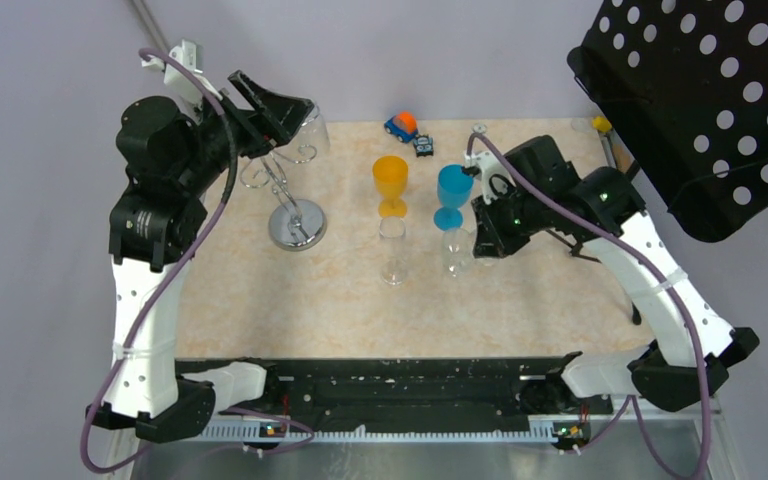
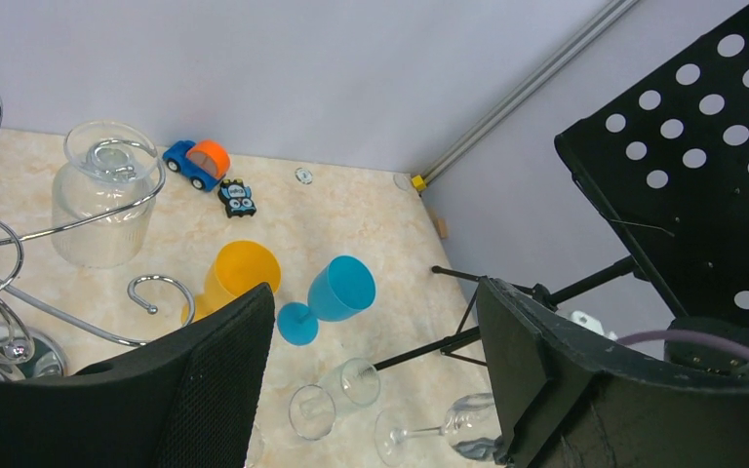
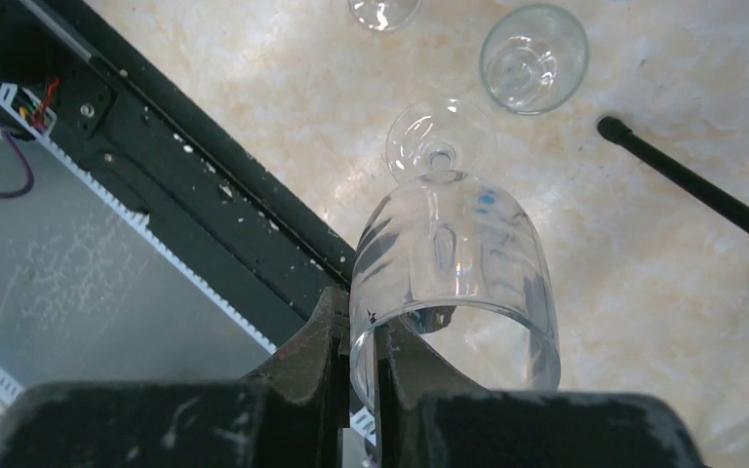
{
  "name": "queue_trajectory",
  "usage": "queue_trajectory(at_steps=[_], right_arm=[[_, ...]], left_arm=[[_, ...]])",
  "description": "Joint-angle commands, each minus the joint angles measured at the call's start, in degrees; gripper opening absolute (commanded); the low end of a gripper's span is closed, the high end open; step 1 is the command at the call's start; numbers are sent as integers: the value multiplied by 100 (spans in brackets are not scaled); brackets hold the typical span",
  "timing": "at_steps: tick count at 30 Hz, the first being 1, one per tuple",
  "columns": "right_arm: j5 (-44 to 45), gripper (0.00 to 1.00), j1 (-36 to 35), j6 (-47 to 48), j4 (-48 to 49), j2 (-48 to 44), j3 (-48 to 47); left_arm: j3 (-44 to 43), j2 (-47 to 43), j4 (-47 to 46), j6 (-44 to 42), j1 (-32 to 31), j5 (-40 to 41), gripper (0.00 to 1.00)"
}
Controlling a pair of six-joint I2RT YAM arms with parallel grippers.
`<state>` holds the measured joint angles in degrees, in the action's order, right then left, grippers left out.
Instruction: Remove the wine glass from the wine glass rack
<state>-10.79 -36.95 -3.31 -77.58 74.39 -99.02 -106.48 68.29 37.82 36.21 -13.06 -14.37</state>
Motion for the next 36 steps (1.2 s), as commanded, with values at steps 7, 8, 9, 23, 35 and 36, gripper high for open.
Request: queue_trajectory(at_steps=[7, 8, 9, 23, 35, 36], right_arm=[[-55, 0, -471, 251, -61, -119, 349], [-56, 0, -557, 272, -71, -106, 428], [-10, 0, -653, 292, -72, -82, 501], [1154, 0, -886, -334, 938, 516, 1653], [845, 0, -887, -489, 1586, 545, 2206], [895, 0, -886, -513, 1584, 559, 2223]], left_arm=[[-139, 0, -90, -158, 32, 100, 79], [-123, -8, -97, -158, 32, 120, 79], [-101, -18, -106, -158, 38, 125, 79], [19, -74, -161, -131, 48, 235, 79], [66, -70, -179, -123, 49, 241, 80], [68, -75, -179, -129, 55, 242, 80]])
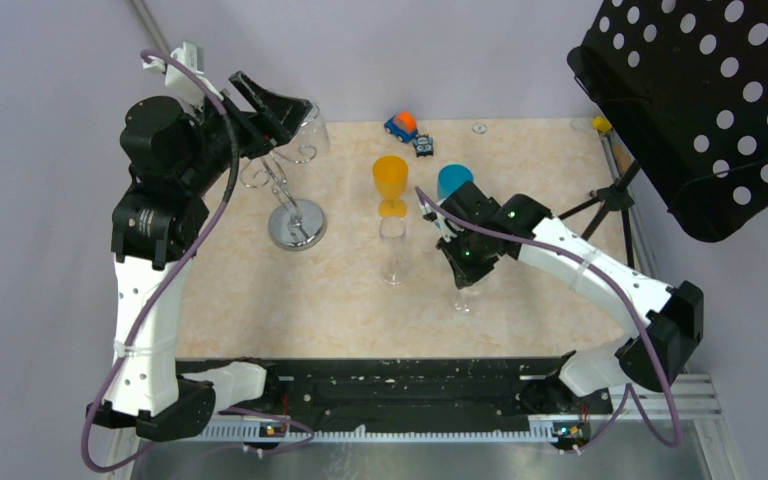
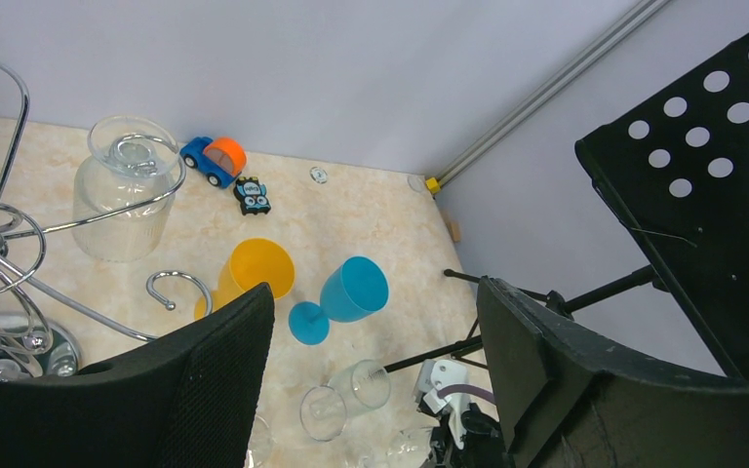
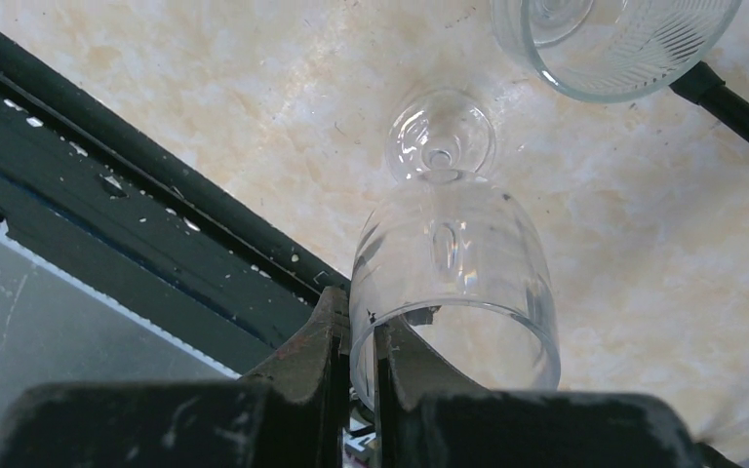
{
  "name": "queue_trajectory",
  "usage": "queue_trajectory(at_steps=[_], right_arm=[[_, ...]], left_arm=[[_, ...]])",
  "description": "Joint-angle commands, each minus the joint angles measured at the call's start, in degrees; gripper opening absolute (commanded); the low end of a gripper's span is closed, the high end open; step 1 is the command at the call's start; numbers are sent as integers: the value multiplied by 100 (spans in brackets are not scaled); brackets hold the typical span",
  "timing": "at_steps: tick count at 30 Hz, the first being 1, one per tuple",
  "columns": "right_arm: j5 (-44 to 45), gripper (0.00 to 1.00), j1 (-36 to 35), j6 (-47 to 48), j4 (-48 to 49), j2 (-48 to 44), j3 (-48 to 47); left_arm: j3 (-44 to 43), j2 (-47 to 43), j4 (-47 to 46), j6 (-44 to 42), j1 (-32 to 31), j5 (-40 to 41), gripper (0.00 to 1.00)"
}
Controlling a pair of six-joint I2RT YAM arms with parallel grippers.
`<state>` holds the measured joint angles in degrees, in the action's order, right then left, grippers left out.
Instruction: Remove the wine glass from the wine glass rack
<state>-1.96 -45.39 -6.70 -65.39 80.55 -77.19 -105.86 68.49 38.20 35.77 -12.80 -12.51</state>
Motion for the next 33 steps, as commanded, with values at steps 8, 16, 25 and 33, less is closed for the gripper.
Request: queue_trajectory(at_steps=[8, 16, 25, 33], right_arm=[[-85, 10, -47, -216, 405, -100, 114], [-38, 23, -47, -230, 281, -83, 70], [89, 41, -42, -240, 38, -123, -450], [-234, 57, -32, -199, 259, -398, -1311]], left_arm=[[-13, -73, -222, -105, 40, 69, 80], [-31, -17, -241, -105, 58, 39, 80], [-39, 38, -283, -106, 92, 21, 80], [-167, 328, -400, 44, 111, -143, 80]])
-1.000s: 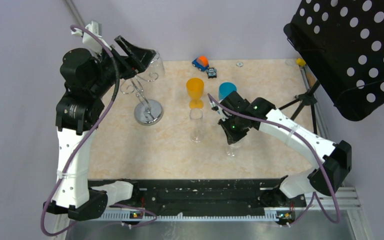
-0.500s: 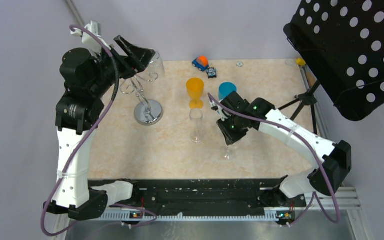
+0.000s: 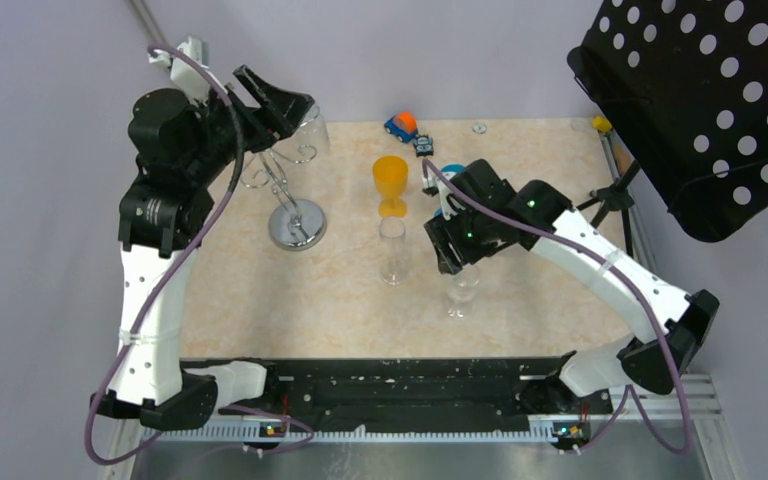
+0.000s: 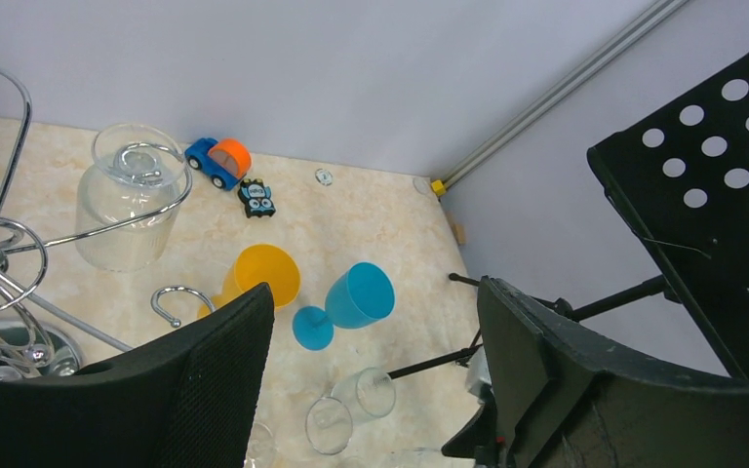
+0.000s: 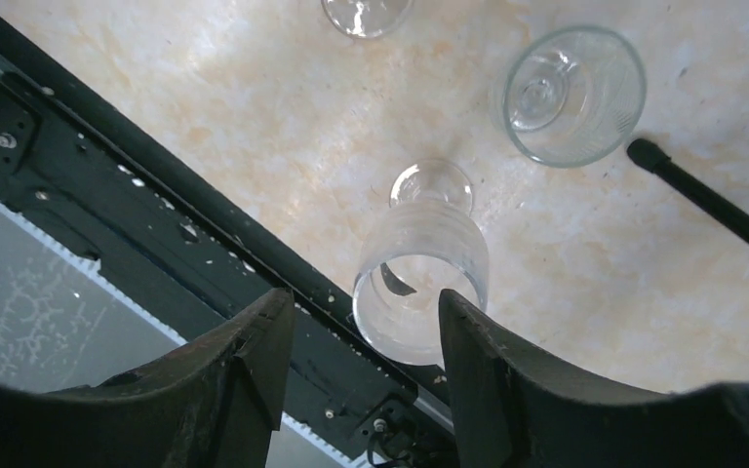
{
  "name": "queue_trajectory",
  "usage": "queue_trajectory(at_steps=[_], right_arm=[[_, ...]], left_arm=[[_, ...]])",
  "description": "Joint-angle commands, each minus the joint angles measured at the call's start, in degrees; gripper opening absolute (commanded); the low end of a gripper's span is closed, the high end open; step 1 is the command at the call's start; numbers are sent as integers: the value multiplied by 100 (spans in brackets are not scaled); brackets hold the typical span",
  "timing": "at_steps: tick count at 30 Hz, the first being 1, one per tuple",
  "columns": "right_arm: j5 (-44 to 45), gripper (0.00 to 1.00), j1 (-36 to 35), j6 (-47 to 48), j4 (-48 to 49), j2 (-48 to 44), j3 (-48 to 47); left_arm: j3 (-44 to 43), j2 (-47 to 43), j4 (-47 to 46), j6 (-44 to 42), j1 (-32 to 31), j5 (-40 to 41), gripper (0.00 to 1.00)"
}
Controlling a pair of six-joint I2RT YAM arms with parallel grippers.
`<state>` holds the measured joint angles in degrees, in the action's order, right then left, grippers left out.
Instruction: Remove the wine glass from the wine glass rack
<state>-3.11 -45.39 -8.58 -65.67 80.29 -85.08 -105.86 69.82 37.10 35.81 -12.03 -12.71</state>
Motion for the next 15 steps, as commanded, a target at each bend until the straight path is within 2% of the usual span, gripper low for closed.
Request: queue_trajectory(at_steps=[1, 5, 9, 15], right_arm=[[-107, 57, -34, -35, 393, -427, -595], [107, 57, -35, -235, 888, -577, -706], [280, 52, -37, -375, 1076, -595, -756], [527, 49, -37, -506, 1253, -730, -646]], left_arm=[[-239, 305, -258, 52, 42, -98, 79], [-587, 782, -51, 132, 93, 417, 77], [-919, 1277, 246, 177, 197, 998, 65], [-818, 1644, 256, 334, 218, 1703, 48]])
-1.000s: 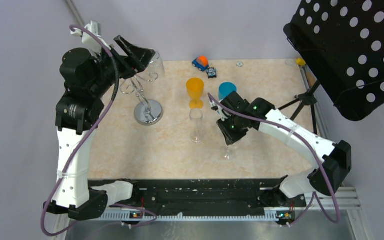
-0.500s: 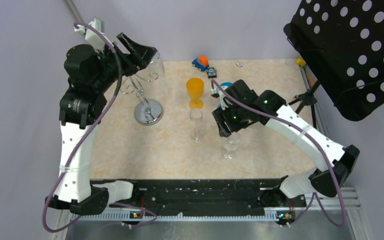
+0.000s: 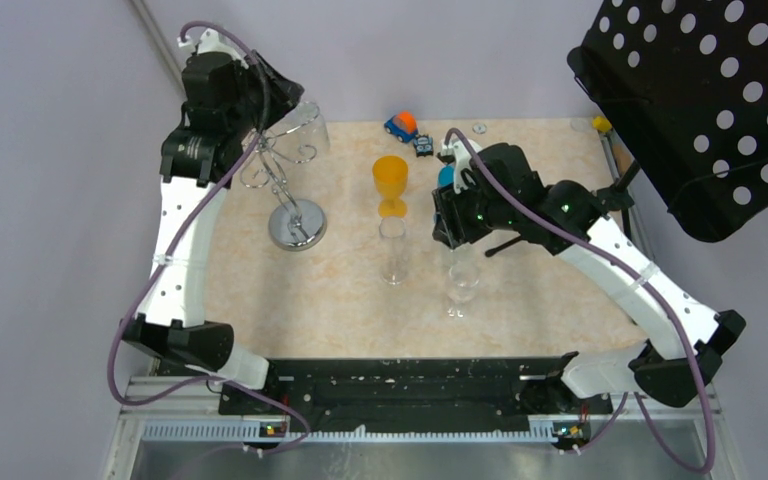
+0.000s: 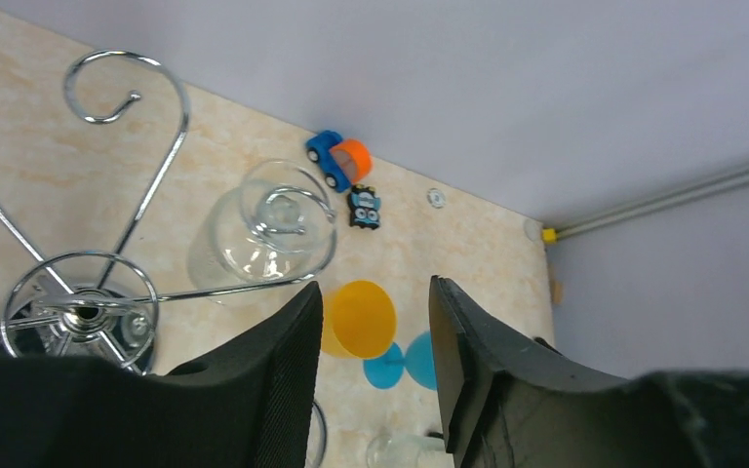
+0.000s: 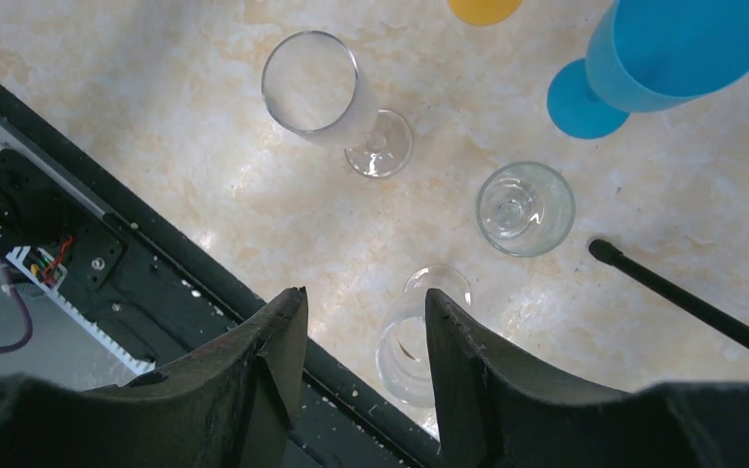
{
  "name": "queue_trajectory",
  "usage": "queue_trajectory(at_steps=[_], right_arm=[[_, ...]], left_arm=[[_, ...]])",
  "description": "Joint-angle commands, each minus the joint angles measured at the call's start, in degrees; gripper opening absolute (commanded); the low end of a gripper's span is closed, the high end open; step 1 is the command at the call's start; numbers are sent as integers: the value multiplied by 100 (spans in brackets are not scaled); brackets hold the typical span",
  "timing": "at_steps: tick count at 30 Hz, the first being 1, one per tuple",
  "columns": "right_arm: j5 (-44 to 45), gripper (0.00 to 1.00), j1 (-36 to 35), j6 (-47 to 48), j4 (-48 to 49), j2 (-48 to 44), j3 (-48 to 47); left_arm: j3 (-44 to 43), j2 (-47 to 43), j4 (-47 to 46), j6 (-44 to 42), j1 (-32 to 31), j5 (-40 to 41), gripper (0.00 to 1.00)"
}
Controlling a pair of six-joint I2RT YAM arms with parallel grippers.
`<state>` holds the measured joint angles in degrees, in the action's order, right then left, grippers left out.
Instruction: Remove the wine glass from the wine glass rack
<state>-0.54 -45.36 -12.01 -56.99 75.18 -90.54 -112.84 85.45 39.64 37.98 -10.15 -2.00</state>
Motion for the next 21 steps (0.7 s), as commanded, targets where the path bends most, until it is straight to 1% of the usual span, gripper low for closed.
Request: queue_trajectory(at_steps=[1, 4, 7, 13, 16, 21], right_arm=[[291, 48, -36, -171, 414, -253, -69], [338, 48, -39, -194, 497, -298, -7], [409, 48, -36, -192, 503, -294, 10], [458, 48, -35, -183, 572, -282, 28], [456, 48, -34, -173, 603, -284, 34], [464, 48, -36, -188, 642, -333, 110]], left_arm=[[-79, 112, 13, 167, 31, 775, 47], [63, 160, -4, 247, 31, 1148, 44], [245, 138, -87, 320, 30, 1372, 45], [544, 278, -316, 558, 31, 1347, 46], [565, 397, -427, 629, 31, 1478, 46], [811, 465, -892, 834, 31, 1439, 46]])
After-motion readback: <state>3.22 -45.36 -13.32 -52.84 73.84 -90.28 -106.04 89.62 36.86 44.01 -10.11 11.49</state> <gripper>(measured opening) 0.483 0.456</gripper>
